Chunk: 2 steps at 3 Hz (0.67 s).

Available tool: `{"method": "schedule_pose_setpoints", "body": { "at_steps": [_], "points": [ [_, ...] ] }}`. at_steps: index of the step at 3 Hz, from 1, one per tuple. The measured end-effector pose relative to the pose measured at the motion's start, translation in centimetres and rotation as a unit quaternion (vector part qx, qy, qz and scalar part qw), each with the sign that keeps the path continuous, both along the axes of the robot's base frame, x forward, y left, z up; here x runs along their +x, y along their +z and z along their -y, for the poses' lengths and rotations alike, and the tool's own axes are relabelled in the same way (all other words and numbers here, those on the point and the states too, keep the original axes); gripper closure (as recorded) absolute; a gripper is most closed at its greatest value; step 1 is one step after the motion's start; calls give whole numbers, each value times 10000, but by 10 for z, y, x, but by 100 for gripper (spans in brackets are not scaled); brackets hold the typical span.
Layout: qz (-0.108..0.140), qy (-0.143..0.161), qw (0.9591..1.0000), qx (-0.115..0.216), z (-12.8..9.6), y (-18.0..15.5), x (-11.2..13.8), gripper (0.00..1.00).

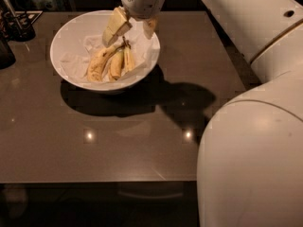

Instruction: Pick banana from white bowl

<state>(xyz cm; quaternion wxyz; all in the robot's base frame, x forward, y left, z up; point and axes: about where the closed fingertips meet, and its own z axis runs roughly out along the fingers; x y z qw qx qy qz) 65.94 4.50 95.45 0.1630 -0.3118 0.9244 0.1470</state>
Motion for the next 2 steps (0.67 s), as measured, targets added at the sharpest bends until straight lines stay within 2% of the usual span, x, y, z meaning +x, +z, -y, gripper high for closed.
{"method": "schedule_pose_setpoints", "body": {
  "at_steps": [2],
  "points": [
    [-102, -3, 9999, -64, -2, -10, 3, 36]
  ]
}}
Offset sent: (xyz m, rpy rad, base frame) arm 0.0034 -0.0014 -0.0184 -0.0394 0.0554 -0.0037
